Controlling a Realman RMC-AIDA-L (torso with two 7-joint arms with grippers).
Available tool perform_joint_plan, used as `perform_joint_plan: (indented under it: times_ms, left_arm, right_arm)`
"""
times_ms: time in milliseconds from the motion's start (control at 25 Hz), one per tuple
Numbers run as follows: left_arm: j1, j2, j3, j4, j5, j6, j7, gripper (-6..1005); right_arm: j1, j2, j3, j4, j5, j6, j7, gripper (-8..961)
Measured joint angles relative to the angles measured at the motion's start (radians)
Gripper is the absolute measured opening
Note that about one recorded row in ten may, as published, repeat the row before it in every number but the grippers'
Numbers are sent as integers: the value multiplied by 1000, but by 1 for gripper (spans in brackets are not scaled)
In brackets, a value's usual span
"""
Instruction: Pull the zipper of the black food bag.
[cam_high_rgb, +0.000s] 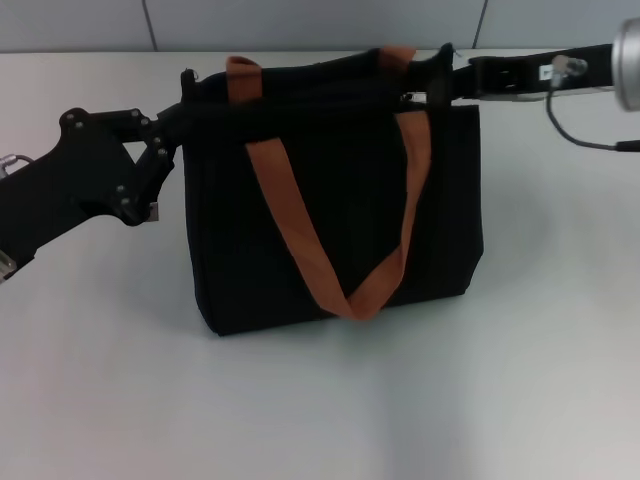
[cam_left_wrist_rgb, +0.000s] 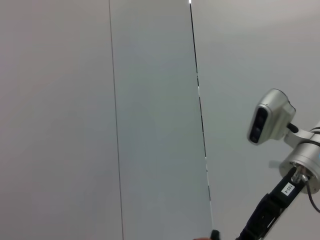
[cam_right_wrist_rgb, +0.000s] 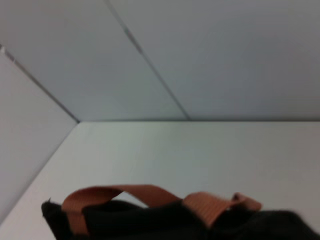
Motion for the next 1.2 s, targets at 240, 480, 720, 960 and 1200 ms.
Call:
perform_joint_plan:
  times_ms: [240,480,720,960,1200]
  left_arm:
    - [-3,1,-1,0,-3,-3,-10,25]
    - [-2,0,4,-5,0,-4,-28,38]
    - [-1,1,11,-3,5,2,-75,50]
    - [-3,15,25,0,11,0,-145,63]
    - [-7,32,31,11,41,5,-206,76]
  right_arm:
    - [-46,-6,54,54,206,-25,-174,-1]
    - [-74,-18,217,267,568,-177,-552,47]
    - [-65,-81,353,538,699,-528,-970,376]
    - [-109,-90,351,632,605,-720,-1353,480]
    - [-158,-43,349,665,433,-708,-1615,600]
